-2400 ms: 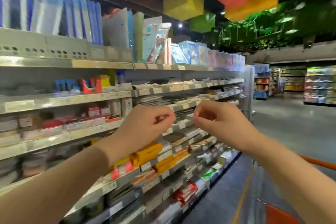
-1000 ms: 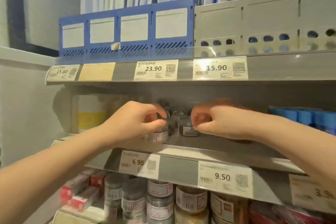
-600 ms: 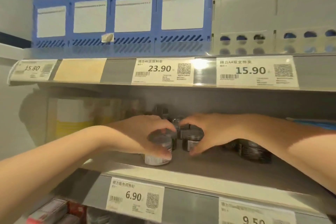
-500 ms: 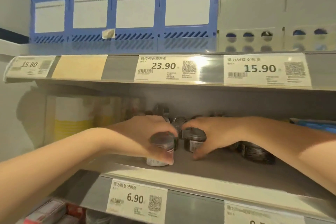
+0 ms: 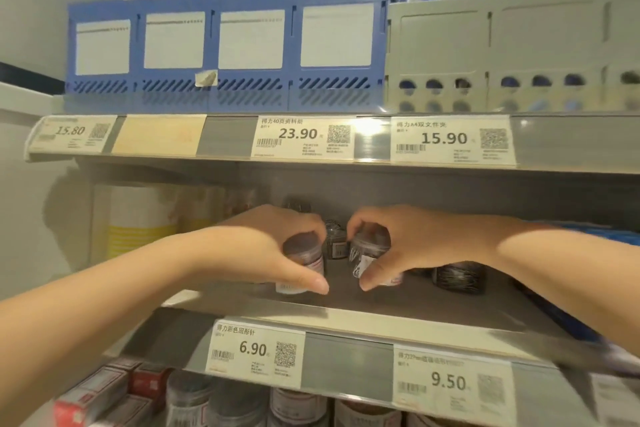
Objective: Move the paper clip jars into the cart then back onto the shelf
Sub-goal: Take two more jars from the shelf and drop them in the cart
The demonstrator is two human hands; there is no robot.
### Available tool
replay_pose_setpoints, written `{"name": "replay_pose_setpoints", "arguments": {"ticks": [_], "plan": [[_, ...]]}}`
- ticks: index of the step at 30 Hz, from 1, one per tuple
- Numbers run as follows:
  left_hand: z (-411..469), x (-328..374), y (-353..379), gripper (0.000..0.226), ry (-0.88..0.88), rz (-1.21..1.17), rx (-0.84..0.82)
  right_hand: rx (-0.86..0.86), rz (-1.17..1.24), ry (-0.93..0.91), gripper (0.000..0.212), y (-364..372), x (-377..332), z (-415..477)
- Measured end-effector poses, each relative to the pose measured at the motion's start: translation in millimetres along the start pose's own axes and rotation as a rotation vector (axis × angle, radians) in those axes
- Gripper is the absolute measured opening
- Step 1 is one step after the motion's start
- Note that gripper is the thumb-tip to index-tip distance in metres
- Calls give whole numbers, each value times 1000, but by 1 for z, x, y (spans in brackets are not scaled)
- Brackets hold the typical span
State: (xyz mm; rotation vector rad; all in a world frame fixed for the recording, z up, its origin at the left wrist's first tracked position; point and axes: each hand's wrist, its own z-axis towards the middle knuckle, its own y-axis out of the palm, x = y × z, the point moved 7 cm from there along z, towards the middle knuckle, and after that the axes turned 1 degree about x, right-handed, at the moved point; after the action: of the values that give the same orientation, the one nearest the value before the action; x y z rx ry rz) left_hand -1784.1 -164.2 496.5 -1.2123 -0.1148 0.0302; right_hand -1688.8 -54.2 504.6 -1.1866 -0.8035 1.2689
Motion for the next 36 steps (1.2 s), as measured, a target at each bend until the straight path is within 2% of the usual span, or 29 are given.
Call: {"name": "replay_pose_setpoints", "arguments": {"ticks": [4, 6, 10, 14, 19, 24, 28, 31, 36], "plan": [[-8, 24, -20, 75, 14, 3, 109, -42, 117, 27, 35, -16, -16, -41], [-15, 41, -27, 79, 31, 10, 145, -1, 157, 4, 39, -27, -27, -60], [-35, 77, -31, 69, 55, 18, 173, 154, 117, -46, 52, -42, -44, -94], [-64, 121, -28, 67, 114, 8, 162, 149, 135, -8, 60, -37, -60, -142], [-108, 176, -28, 59, 224, -44, 112, 118, 13, 63, 54, -30, -101, -212], [-174, 232, -26, 64, 385, -96, 65, 126, -102, 215, 56, -20, -162, -299], [-232, 283, -24, 63, 555, -177, 6, 137, -110, 373, 52, -12, -215, -375], [-272, 328, -23, 62, 647, -141, -37, 119, -82, 500, 54, -9, -254, -437], [-335, 414, -30, 72, 828, -189, -58, 184, -91, 645, 52, -16, -313, -550]]}}
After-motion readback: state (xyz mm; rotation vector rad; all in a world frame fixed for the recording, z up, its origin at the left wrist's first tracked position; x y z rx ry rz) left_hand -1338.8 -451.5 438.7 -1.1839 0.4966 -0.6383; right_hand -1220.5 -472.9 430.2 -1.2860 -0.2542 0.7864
